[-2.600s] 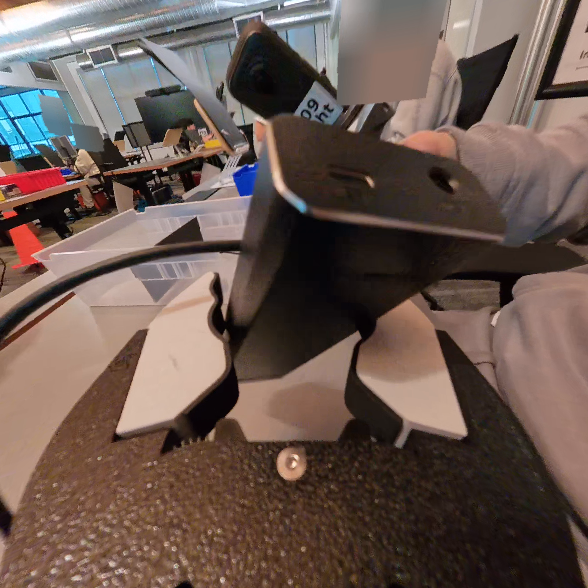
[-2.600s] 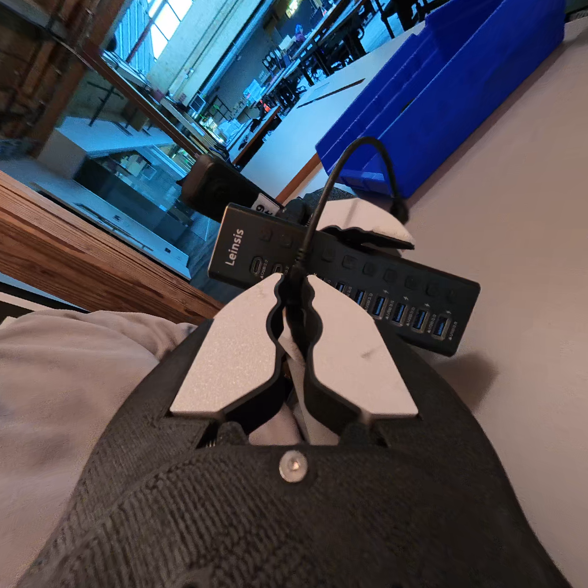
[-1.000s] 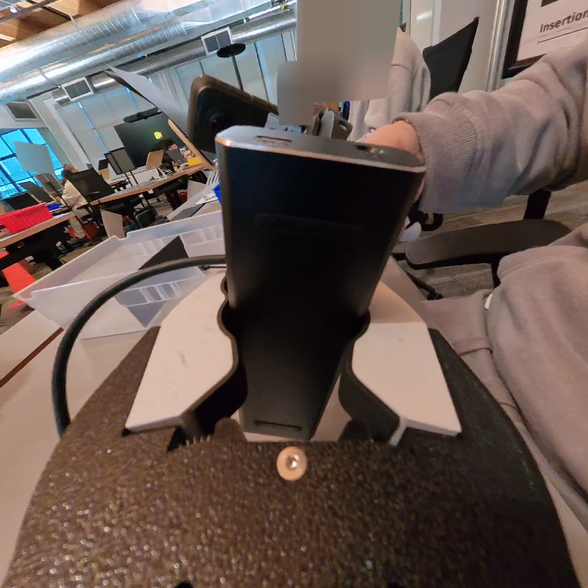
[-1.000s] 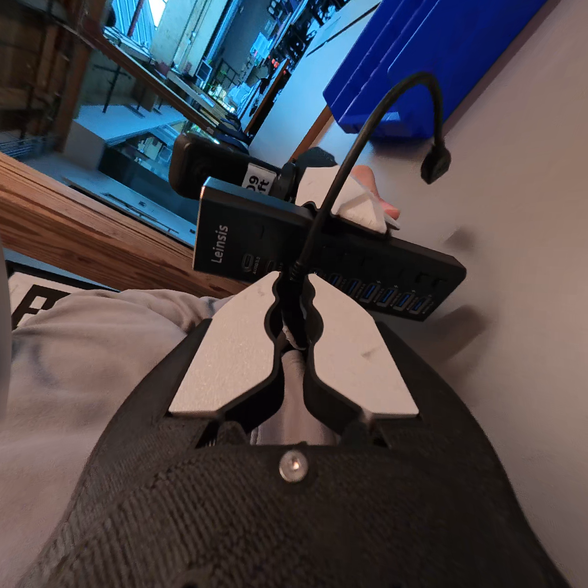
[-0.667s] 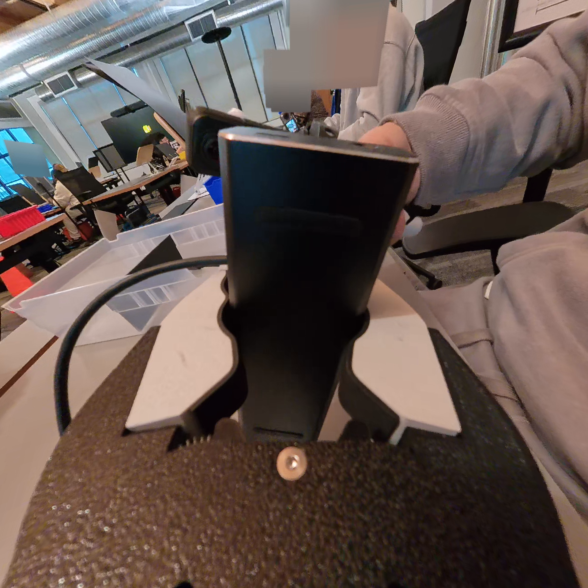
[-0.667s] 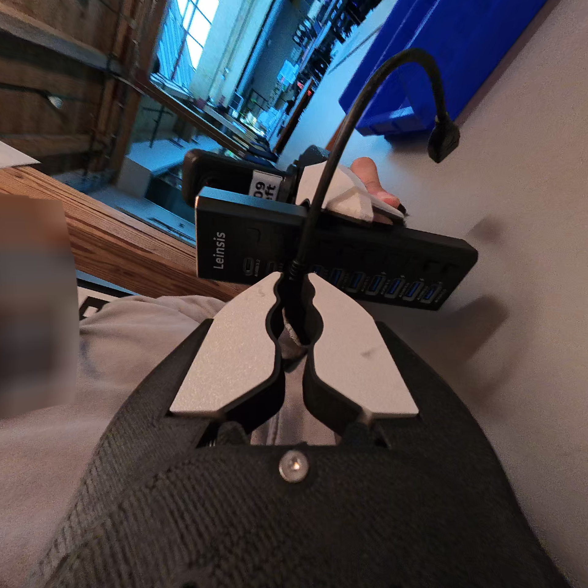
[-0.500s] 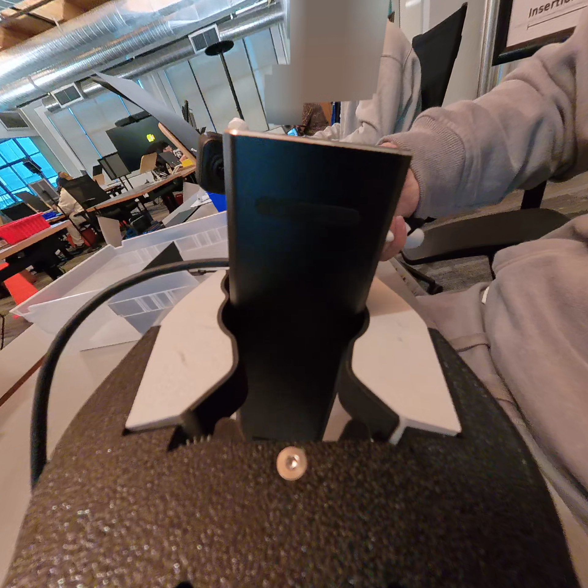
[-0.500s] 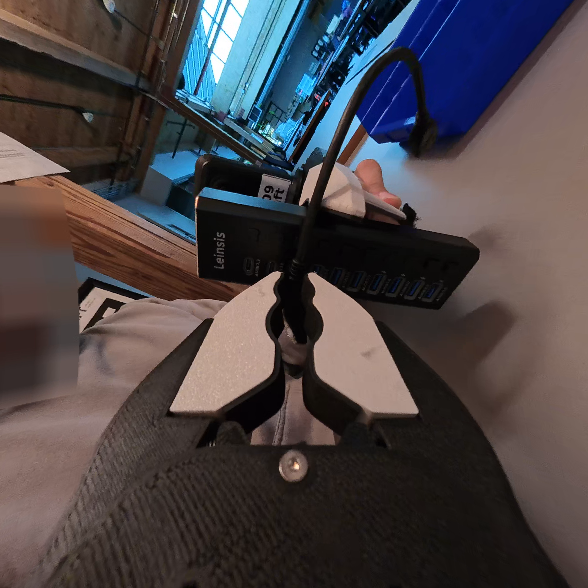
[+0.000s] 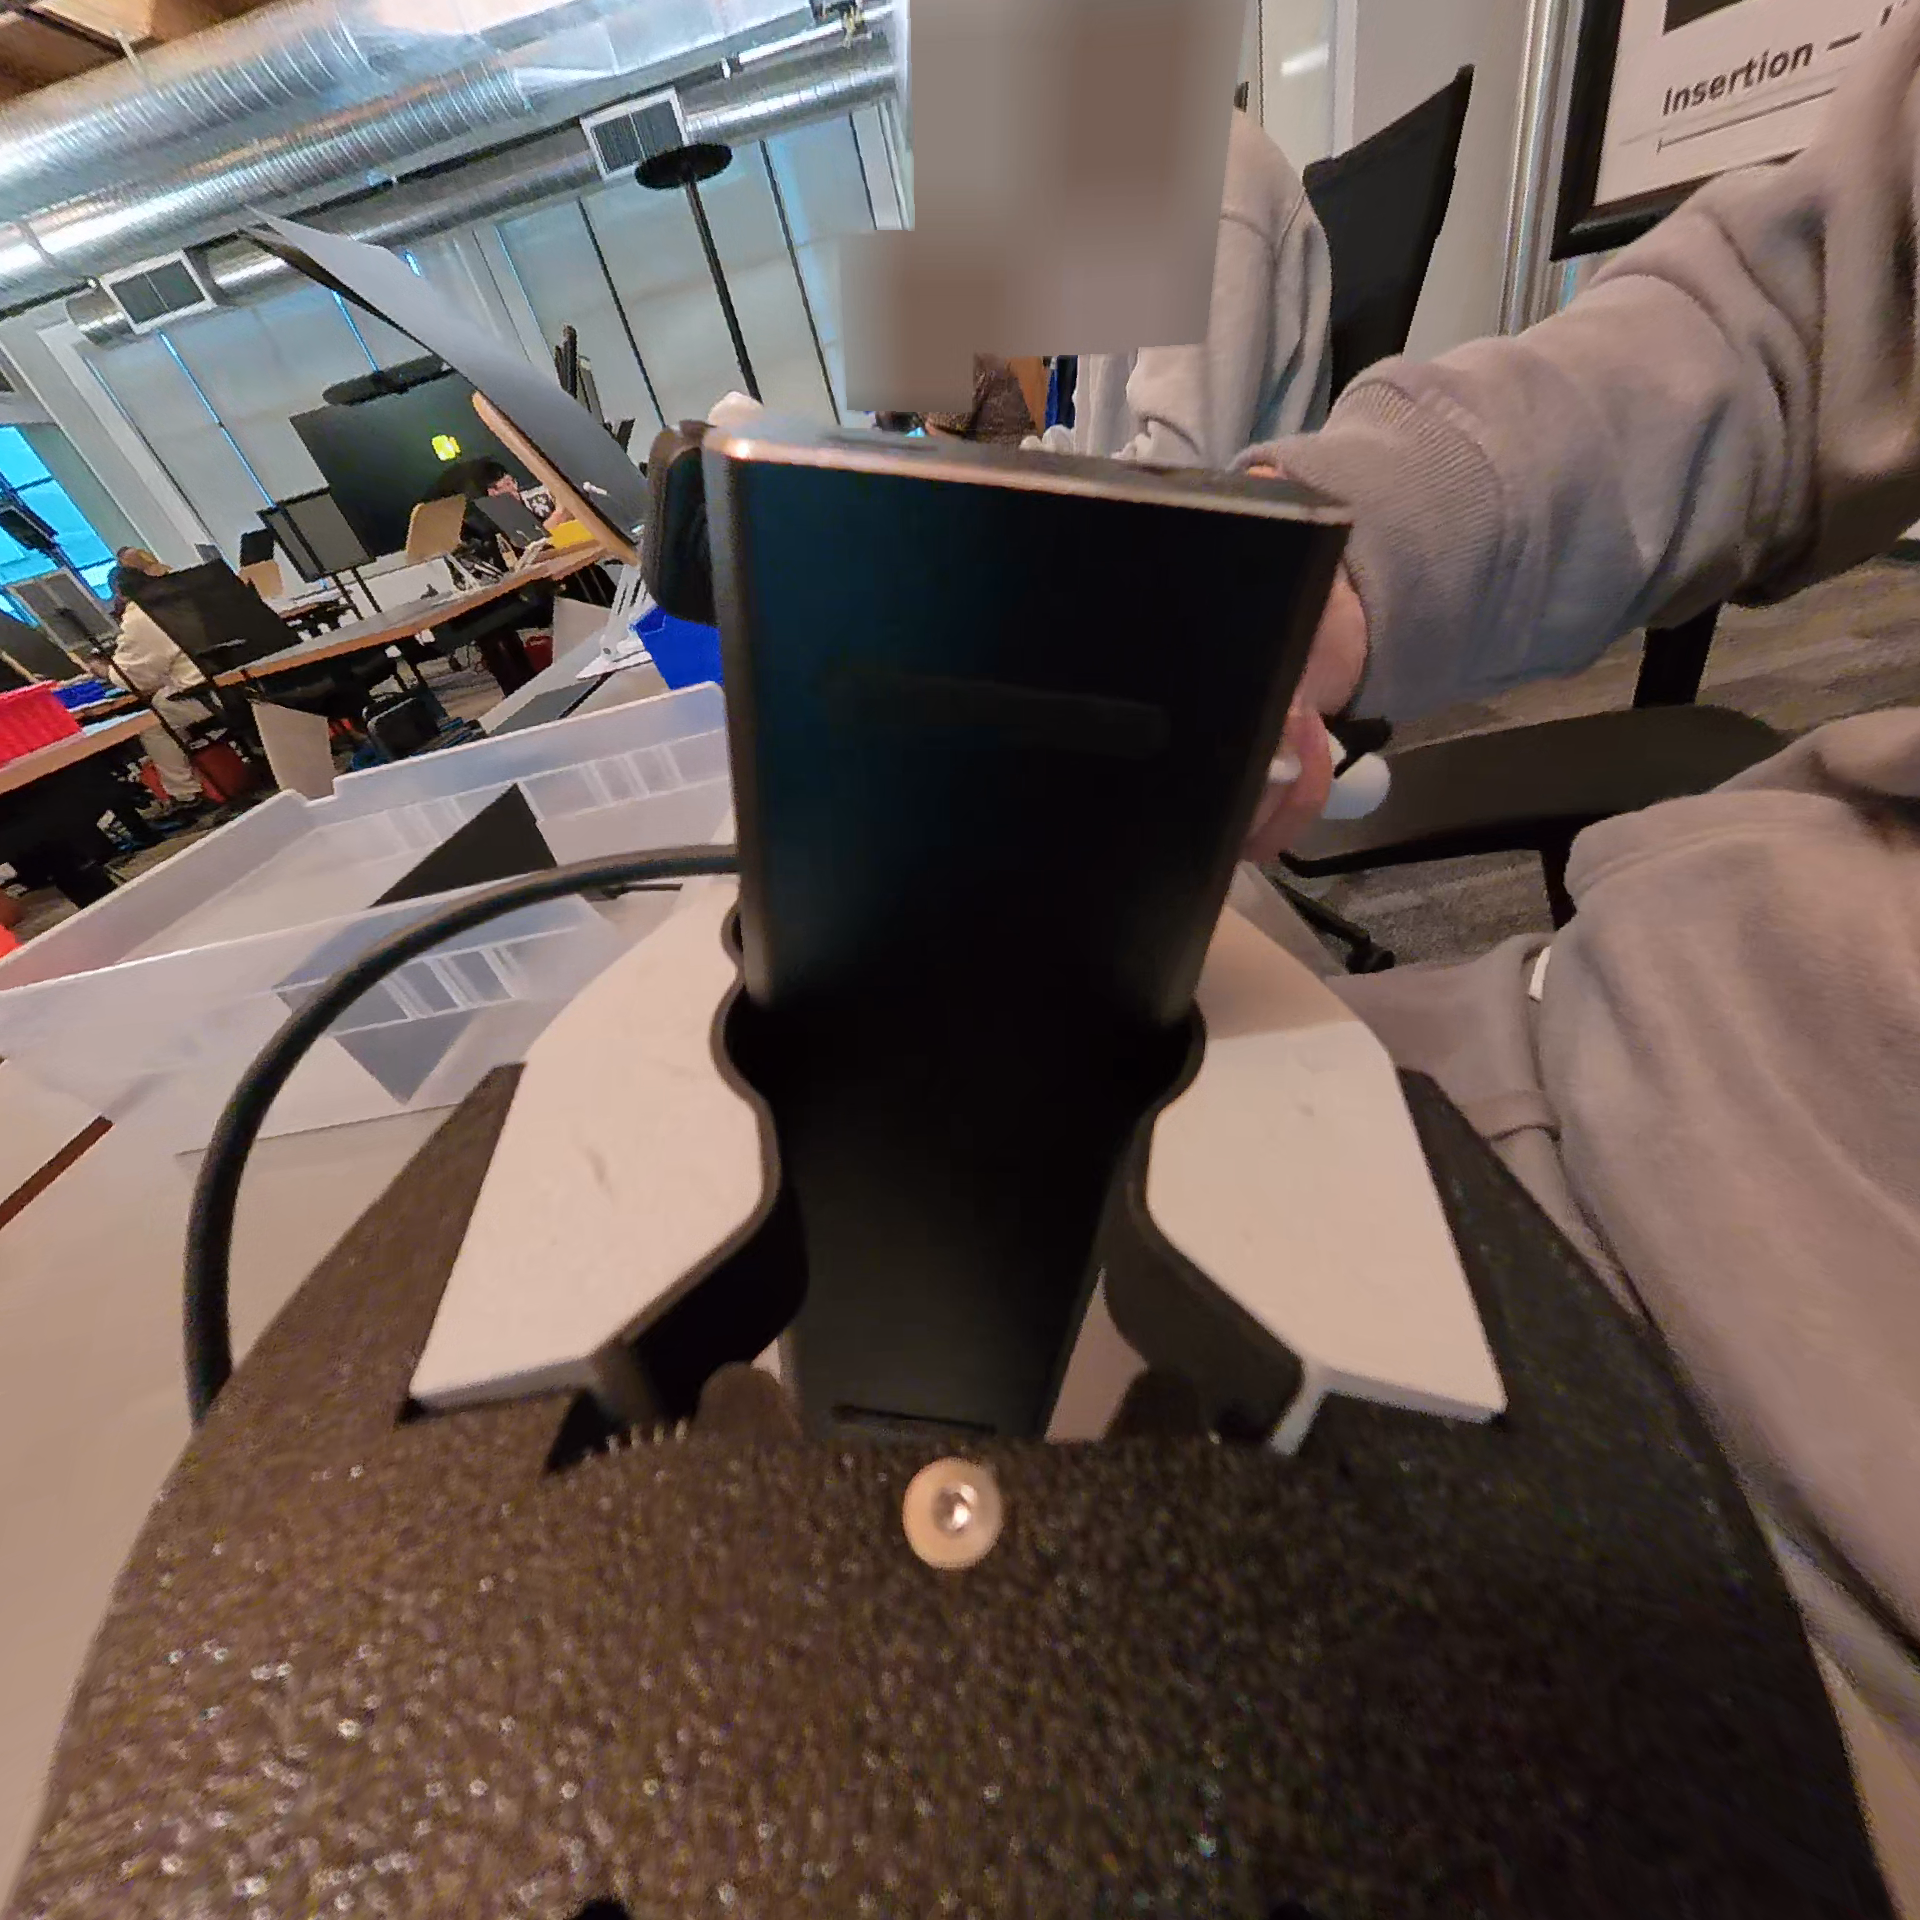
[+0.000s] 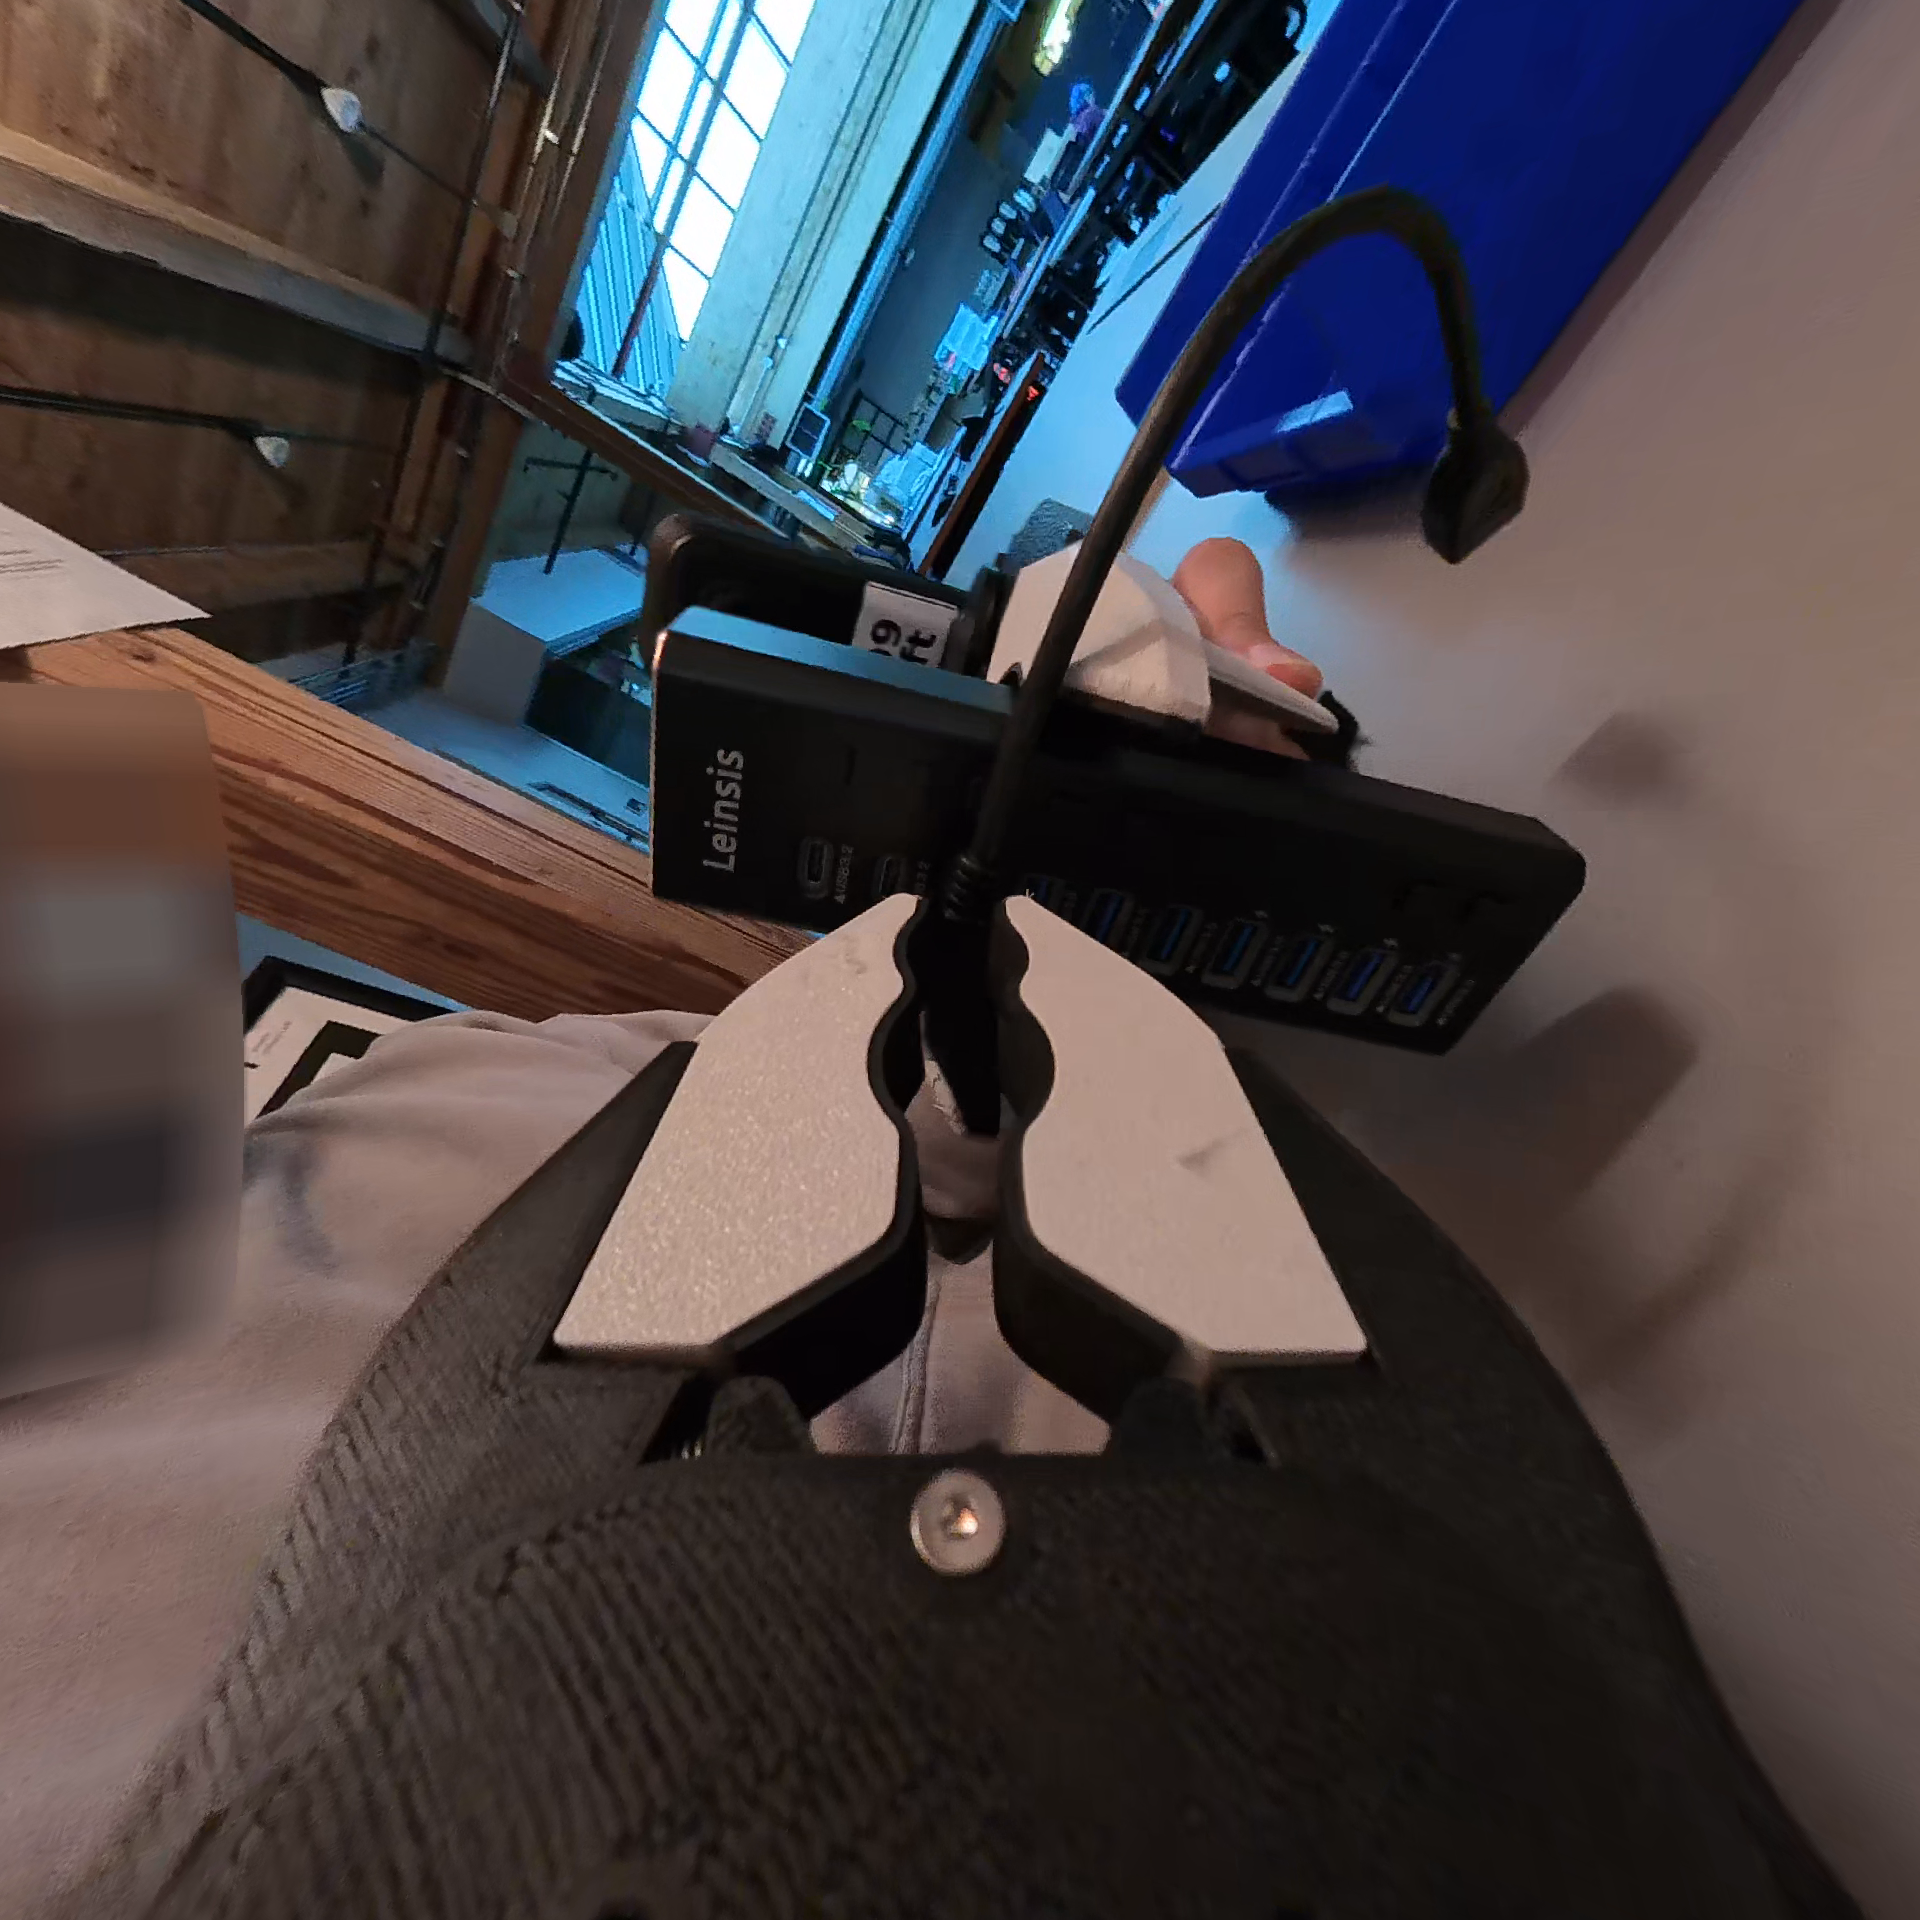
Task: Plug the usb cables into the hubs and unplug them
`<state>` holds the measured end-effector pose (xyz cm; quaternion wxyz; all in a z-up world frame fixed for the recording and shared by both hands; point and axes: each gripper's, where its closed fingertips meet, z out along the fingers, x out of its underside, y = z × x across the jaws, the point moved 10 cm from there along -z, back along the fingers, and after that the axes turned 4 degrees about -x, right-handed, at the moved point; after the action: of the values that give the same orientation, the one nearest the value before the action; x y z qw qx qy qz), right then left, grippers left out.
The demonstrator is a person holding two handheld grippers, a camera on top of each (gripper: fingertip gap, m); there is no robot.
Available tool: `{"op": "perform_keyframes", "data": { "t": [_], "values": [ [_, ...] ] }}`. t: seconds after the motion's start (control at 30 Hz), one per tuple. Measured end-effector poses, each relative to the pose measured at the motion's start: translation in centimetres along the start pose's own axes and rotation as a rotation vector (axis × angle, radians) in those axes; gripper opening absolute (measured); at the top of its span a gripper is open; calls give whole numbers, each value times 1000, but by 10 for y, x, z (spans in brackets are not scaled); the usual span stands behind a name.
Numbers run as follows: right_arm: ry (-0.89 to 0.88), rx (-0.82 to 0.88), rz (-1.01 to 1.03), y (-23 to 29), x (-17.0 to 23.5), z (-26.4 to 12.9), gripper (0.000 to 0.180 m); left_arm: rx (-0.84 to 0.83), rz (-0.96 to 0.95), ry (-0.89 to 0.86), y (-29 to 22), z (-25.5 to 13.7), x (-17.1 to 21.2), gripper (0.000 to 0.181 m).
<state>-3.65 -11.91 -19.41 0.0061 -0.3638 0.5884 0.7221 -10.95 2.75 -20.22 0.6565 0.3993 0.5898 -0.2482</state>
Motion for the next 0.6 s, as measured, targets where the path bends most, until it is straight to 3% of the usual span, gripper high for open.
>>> {"op": "perform_keyframes", "data": {
  "t": [0.17,0.43,0.47,0.53,0.57,0.6],
  "values": [
    [10,40,-98,0,-3,2,11,-35,-5,-8,3,-1,3,73],
    [-34,-65,18,-9,1,2,10,-35,21,0,3,-6,1,73],
    [-89,-47,9,-9,0,-8,10,-42,27,0,3,-8,1,74],
    [-278,77,-7,-17,-11,-63,10,-80,-61,-204,17,-43,-8,73],
    [-242,177,-28,-21,-9,-81,10,-134,-95,-298,26,-63,-15,73],
    [-172,175,-40,-16,-6,-84,9,-176,-71,-288,30,-73,-20,73]
  ]
}}
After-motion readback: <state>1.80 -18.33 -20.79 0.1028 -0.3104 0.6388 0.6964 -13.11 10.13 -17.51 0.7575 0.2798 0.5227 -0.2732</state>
